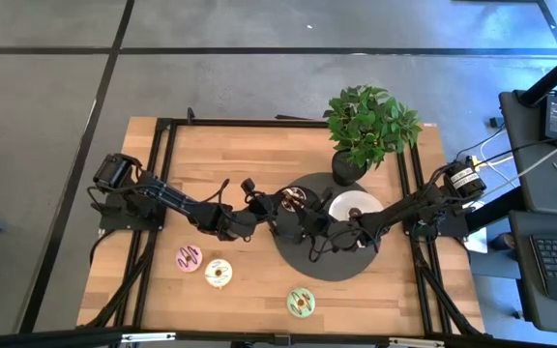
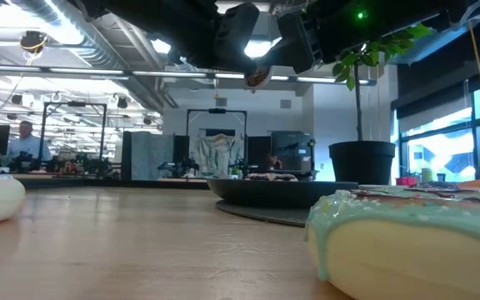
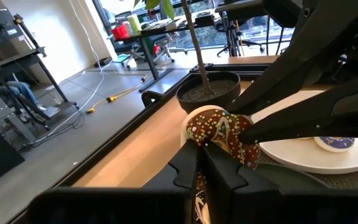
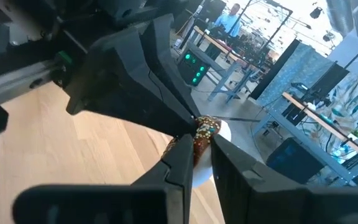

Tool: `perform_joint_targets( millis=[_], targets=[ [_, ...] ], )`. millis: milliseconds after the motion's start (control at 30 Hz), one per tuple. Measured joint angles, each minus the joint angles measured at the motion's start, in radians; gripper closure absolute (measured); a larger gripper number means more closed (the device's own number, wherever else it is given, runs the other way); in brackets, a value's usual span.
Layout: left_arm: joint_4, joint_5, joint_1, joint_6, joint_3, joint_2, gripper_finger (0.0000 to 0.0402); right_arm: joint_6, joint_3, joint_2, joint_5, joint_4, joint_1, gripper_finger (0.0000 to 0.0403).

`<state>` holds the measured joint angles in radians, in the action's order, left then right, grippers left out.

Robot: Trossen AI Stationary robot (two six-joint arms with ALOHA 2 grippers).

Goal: Pick & Place donuts
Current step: Put the small brown donut on the white plate

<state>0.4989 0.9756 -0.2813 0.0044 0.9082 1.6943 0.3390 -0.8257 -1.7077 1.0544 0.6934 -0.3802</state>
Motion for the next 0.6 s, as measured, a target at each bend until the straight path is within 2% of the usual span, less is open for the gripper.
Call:
perform_joint_targets(
  millis=[267, 500, 600],
  targets=[
    [0.001, -0.003, 0.000, 0.002, 0.000, 0.000, 0.0389, -0.020, 0.000, 0.000, 0.045, -0.040, 0.004, 0.0349],
    [0.001, -0.002, 0.000, 0.002, 0.000, 0.000, 0.0387, -0.019, 0.000, 0.000, 0.049, -0.042, 0.005, 0.0391],
    [0.001, -0.002, 0.000, 0.002, 0.000, 0.000, 0.0386, -0.016, 0.000, 0.000, 0.051, -0.042, 0.005, 0.0396]
  ],
)
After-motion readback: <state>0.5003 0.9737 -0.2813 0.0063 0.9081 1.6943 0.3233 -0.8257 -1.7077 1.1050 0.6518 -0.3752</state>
